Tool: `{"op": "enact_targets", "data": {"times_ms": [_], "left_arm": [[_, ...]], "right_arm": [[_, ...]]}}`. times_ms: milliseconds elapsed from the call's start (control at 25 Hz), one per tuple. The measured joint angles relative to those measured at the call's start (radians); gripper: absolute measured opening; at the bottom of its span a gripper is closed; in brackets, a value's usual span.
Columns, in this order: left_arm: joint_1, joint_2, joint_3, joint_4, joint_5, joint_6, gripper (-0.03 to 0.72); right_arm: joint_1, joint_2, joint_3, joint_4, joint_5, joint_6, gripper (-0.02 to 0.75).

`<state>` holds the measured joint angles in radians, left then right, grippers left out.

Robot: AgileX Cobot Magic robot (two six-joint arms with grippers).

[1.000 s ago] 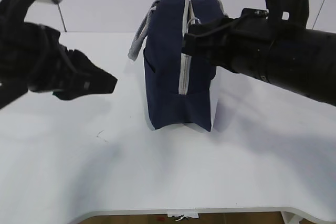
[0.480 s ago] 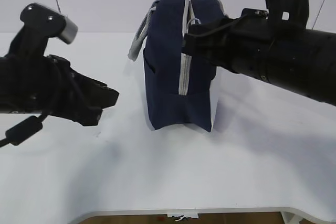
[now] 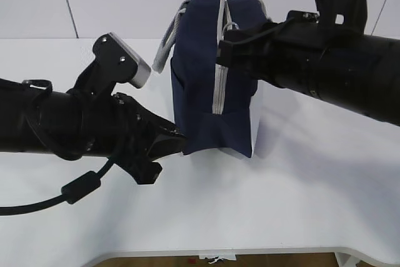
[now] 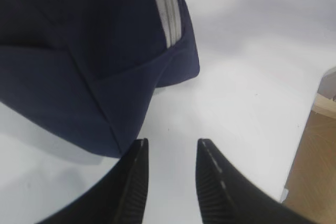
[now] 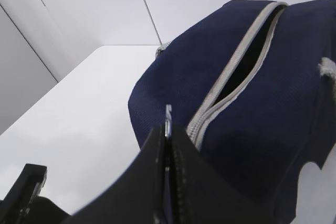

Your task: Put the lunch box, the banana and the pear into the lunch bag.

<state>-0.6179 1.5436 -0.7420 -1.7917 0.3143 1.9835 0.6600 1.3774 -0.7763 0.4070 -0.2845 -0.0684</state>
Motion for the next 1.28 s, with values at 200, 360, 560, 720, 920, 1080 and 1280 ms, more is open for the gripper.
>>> {"op": "enact_targets", "data": {"times_ms": [200,360,560,720,920,1080,1280], "left_arm": [[0.000,0.000,-0.029,-0.005,0.008,0.008,0.239],[0.000,0.001,-0.053,-0.005,0.006,0.008,0.240],[0.000,0.001,-0.089,-0.008,-0.060,-0.009,0.344],[0.000,0.017,-0.126,-0.010,-0.070,-0.015,0.462],[0.000,0.071,-0.190,-0.013,-0.089,-0.015,0.484],[0.000,0.095,-0.233,-0.013,-0.096,-0.015,0.486],[0.000,0.106,-0.267,-0.013,-0.123,-0.019,0.458]], "right_arm": [[0.000,0.000,0.000,0.000,0.000,0.000,0.001],[0.000,0.000,0.000,0.000,0.000,0.000,0.001],[0.000,0.000,0.000,0.000,0.000,0.000,0.001],[0.000,0.000,0.000,0.000,0.000,0.000,0.001],[0.000,0.000,0.000,0.000,0.000,0.000,0.001],[0.000,0.000,0.000,0.000,0.000,0.000,0.001],[0.000,0.000,0.000,0.000,0.000,0.000,0.001]]}}
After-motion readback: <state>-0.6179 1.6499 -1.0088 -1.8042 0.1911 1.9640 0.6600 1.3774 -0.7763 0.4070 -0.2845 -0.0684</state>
